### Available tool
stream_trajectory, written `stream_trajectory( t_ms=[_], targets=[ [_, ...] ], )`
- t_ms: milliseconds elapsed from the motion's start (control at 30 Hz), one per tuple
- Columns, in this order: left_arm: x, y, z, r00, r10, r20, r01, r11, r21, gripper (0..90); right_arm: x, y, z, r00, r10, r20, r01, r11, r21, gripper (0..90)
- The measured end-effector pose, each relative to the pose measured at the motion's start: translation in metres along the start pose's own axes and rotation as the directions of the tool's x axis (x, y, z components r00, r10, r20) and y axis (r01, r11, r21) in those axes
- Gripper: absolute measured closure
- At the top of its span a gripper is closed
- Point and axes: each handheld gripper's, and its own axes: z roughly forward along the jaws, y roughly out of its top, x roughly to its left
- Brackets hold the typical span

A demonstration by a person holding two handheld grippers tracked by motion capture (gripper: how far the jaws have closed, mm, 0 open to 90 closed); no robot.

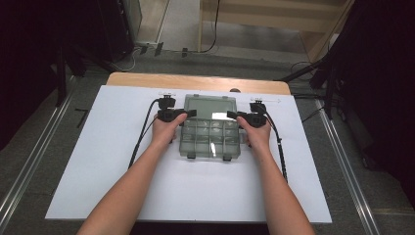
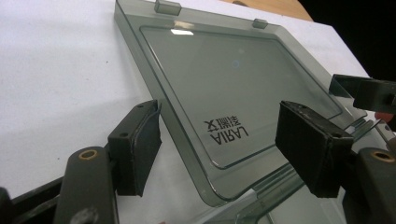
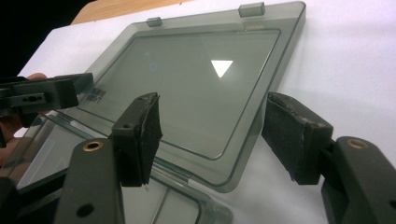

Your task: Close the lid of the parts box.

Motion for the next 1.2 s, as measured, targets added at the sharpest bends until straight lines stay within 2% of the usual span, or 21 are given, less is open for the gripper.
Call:
stream_trajectory(
  t_ms=[133, 200, 233, 300, 467, 533, 633, 700, 867, 900, 967, 1100, 1133, 1200],
  targets=[
    [-0.001, 0.001, 0.001, 0.9999, -0.006, -0.011, 0.006, 1.0, 0.006, 29.8, -0.002, -0.001, 0.003, 1.0, 0.006, -0.003, -0.006, 1.0, 0.011, 38.6],
    [-0.002, 0.001, 0.002, 0.9997, 0.007, -0.024, -0.007, 0.9998, 0.016, 29.8, -0.004, -0.002, 0.004, 1.0, 0.008, -0.004, -0.008, 1.0, 0.019, 38.9],
    [-0.003, 0.002, 0.003, 0.9991, 0.002, -0.041, -0.001, 0.9998, 0.022, 30.7, -0.005, -0.003, 0.006, 0.9999, 0.011, -0.004, -0.011, 1.0, 0.026, 38.9],
    [-0.003, 0.003, 0.003, 0.9989, -0.009, -0.047, 0.01, 0.9996, 0.026, 32.9, -0.006, -0.003, 0.007, 0.9999, 0.013, -0.005, -0.013, 0.999, 0.029, 39.1],
    [-0.004, 0.004, 0.003, 0.9988, -0.014, -0.048, 0.016, 0.9991, 0.038, 37.4, -0.005, -0.002, 0.007, 0.9997, 0.006, -0.022, -0.005, 0.999, 0.044, 41.9],
    [-0.004, 0.003, 0.003, 0.999, -0.015, -0.042, 0.017, 0.9991, 0.038, 39.0, -0.004, -0.001, 0.007, 0.9998, -0.014, -0.011, 0.014, 0.999, 0.038, 43.5],
    [-0.006, 0.003, 0.004, 0.9992, -0.011, -0.039, 0.012, 0.9994, 0.032, 40.0, -0.002, -0.001, 0.004, 0.9998, -0.02, -0.004, 0.02, 1.0, 0.024, 46.2],
    [-0.007, 0.004, 0.001, 0.9992, 0.003, -0.039, -0.002, 0.9998, 0.019, 42.4, 0.0, 0.0, 0.002, 0.9991, -0.041, 0.007, 0.041, 0.999, 0.007, 48.4],
    [-0.008, 0.006, -0.007, 0.9988, 0.029, -0.039, -0.03, 0.9994, -0.017, 52.0, 0.002, 0.001, -0.003, 0.9982, -0.059, 0.012, 0.059, 0.998, -0.021, 52.8],
    [-0.008, 0.005, -0.01, 0.9979, 0.046, -0.045, -0.048, 0.9981, -0.038, 54.1, 0.004, 0.001, -0.007, 0.9972, -0.073, 0.014, 0.074, 0.996, -0.04, 55.7],
    [-0.008, 0.005, -0.012, 0.9975, 0.053, -0.048, -0.055, 0.9975, -0.044, 57.8, 0.005, 0.001, -0.008, 0.9968, -0.079, 0.015, 0.08, 0.996, -0.047, 57.2],
    [-0.009, 0.006, -0.017, 0.9958, 0.078, -0.048, -0.081, 0.9947, -0.064, 63.3, 0.009, 0.001, -0.014, 0.991, -0.125, 0.048, 0.128, 0.989, -0.069, 62.8],
    [-0.009, 0.006, -0.018, 0.9958, 0.08, -0.045, -0.083, 0.9942, -0.069, 63.3, 0.009, 0.001, -0.014, 0.991, -0.125, 0.048, 0.128, 0.989, -0.069, 62.8],
    [-0.009, 0.007, -0.022, 0.994, 0.1, -0.043, -0.104, 0.9915, -0.078, 66.8, 0.011, 0.001, -0.017, 0.9886, -0.139, 0.056, 0.144, 0.986, -0.084, 66.8]
  ],
)
